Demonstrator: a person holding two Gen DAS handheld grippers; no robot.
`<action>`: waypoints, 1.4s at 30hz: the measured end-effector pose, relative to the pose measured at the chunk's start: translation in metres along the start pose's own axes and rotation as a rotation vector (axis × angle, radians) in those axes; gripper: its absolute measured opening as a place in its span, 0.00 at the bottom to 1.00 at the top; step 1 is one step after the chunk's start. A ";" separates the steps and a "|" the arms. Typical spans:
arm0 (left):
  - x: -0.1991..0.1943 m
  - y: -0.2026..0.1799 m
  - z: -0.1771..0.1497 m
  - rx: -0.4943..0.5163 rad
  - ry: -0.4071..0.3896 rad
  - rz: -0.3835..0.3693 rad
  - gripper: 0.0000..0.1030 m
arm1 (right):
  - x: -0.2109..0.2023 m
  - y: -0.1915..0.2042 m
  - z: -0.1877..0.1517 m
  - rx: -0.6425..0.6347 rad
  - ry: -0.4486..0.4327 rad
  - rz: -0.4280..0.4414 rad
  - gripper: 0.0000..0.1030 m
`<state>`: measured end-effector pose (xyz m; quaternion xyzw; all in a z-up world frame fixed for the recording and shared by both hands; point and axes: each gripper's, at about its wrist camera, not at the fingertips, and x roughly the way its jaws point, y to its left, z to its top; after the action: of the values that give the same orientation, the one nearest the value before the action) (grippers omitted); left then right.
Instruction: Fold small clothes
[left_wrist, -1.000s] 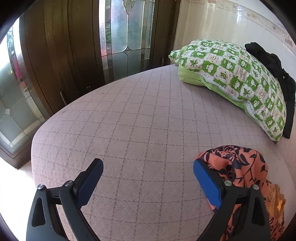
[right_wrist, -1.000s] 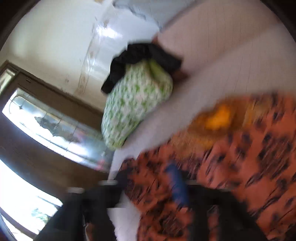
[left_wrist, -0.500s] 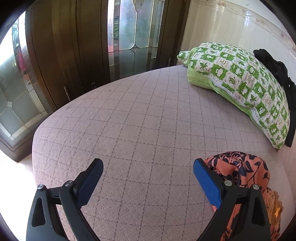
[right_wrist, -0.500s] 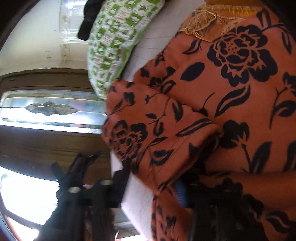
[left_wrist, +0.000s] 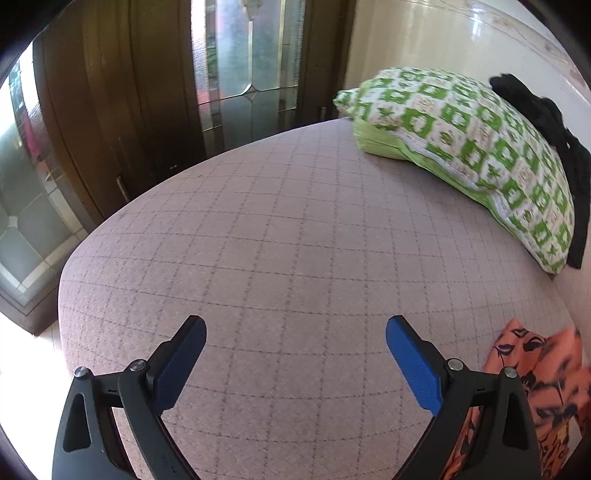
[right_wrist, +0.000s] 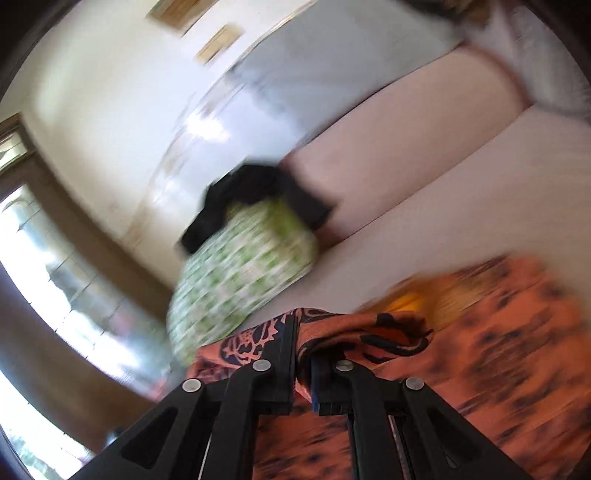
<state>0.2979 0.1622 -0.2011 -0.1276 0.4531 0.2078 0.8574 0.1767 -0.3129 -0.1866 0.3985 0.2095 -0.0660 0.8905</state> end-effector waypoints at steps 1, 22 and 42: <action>-0.001 -0.008 -0.003 0.021 -0.004 -0.008 0.95 | -0.004 -0.012 0.005 0.005 -0.011 -0.029 0.05; 0.003 -0.157 -0.082 0.506 0.013 -0.072 0.95 | -0.042 -0.166 0.020 -0.027 0.130 -0.332 0.36; 0.000 -0.155 -0.086 0.549 -0.012 -0.054 0.95 | -0.020 -0.098 0.070 -0.150 -0.003 -0.115 0.21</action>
<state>0.3086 -0.0098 -0.2440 0.0985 0.4837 0.0552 0.8679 0.1528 -0.4321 -0.2032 0.3177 0.2350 -0.1016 0.9130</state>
